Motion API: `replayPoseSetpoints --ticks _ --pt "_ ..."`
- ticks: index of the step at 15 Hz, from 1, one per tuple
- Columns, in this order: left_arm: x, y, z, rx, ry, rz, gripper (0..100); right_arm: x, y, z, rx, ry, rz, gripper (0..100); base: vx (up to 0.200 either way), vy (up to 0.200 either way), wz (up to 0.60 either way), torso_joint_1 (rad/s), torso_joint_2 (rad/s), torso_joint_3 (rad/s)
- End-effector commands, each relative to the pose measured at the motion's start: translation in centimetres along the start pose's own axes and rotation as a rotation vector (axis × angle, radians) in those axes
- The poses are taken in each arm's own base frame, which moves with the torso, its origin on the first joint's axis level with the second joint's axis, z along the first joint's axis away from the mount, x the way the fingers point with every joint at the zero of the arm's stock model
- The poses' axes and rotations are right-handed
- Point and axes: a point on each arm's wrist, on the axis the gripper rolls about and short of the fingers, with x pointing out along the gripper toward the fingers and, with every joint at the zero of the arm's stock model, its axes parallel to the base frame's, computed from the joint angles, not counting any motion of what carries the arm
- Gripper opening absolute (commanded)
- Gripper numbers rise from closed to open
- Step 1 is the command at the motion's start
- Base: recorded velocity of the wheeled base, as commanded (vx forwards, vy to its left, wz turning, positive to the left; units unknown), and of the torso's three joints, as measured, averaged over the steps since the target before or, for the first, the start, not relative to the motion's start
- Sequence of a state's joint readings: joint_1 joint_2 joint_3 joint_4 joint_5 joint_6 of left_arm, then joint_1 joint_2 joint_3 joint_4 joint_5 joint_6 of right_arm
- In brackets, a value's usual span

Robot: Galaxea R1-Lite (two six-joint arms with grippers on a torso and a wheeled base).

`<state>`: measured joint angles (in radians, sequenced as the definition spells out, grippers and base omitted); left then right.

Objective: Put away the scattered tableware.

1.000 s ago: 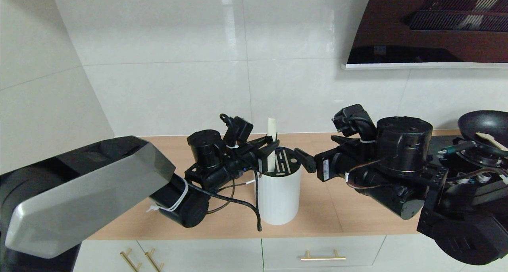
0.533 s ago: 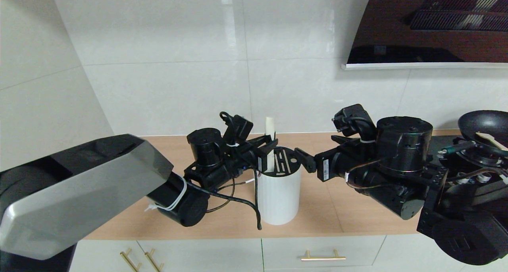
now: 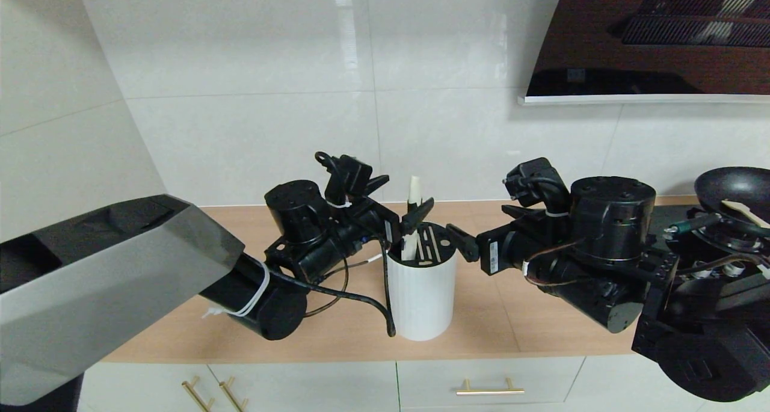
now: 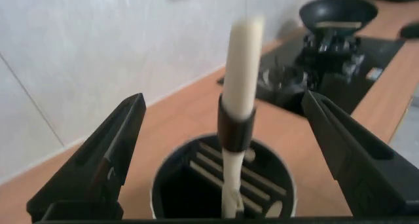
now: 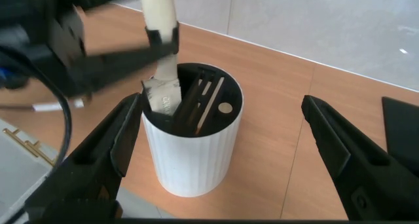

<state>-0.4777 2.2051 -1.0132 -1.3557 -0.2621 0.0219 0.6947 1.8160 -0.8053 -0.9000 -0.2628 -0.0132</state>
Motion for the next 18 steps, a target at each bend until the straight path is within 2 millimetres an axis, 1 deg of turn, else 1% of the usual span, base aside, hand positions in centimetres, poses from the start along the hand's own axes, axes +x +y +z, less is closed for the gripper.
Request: replayPoseSetpoints --ticks 1,2,3,5,8,10,11,12,13,14,15,16,18 --pt "-0.5 0.1 2.5 0.012 -0.080 0.071 100 0.0 0.0 0.0 -0.001 0.000 -0.001 100 0.000 0.000 0.00 0.000 0.00 0.000" --pt "-1.1 0.1 3.4 -0.007 -0.109 0.127 100 0.0 0.0 0.0 -0.001 0.000 -0.001 100 0.000 0.000 0.00 0.000 0.00 0.000" --pt "-1.9 -0.1 4.2 -0.032 -0.123 0.141 100 0.0 0.0 0.0 -0.001 0.000 -0.001 100 0.000 0.000 0.00 0.000 0.00 0.000" --pt "-3.2 -0.5 5.5 -0.072 -0.137 0.108 100 0.0 0.0 0.0 -0.001 0.000 -0.001 100 0.000 0.000 0.00 0.000 0.00 0.000" --pt "-4.0 -0.1 7.7 -0.097 -0.208 0.110 100 -0.1 0.0 0.2 0.001 -0.006 -0.002 100 0.000 0.000 0.00 0.000 0.00 0.000" --pt "-6.8 -0.7 11.5 -0.074 -0.308 0.104 100 -1.5 -0.7 2.2 0.022 -0.080 -0.016 100 0.000 0.000 0.00 0.000 0.00 0.000" --pt "-8.5 -1.2 13.1 -0.069 -0.323 0.105 100 -2.2 -1.6 3.2 0.033 -0.112 -0.039 100 0.000 0.000 0.00 0.000 0.00 0.000" --pt "-9.9 -1.5 14.1 -0.070 -0.329 0.108 100 -3.0 -2.1 3.8 0.039 -0.132 -0.052 100 0.000 0.000 0.00 0.000 0.00 0.000" --pt "-12.9 -2.3 15.6 -0.069 -0.331 0.117 100 -4.8 -3.8 4.8 0.051 -0.173 -0.104 100 0.000 0.000 0.00 0.000 0.00 0.000" --pt "-14.5 -2.5 16.3 -0.065 -0.333 0.127 100 -6.2 -4.8 5.2 0.057 -0.191 -0.143 100 0.000 0.000 0.00 0.000 0.00 0.000" --pt "-17.8 -2.4 17.4 -0.048 -0.336 0.172 100 -9.6 -6.4 5.8 0.063 -0.237 -0.197 100 0.000 0.000 0.00 0.000 0.00 0.000" --pt "-20.4 -2.6 17.8 -0.037 -0.328 0.212 100 -12.3 -7.3 6.0 0.067 -0.272 -0.223 100 0.000 0.000 0.00 0.000 0.00 0.000" --pt "-26.0 -3.6 17.7 -0.022 -0.281 0.294 100 -17.3 -8.7 6.1 0.077 -0.360 -0.284 100 0.000 0.000 0.00 0.000 0.00 0.000"
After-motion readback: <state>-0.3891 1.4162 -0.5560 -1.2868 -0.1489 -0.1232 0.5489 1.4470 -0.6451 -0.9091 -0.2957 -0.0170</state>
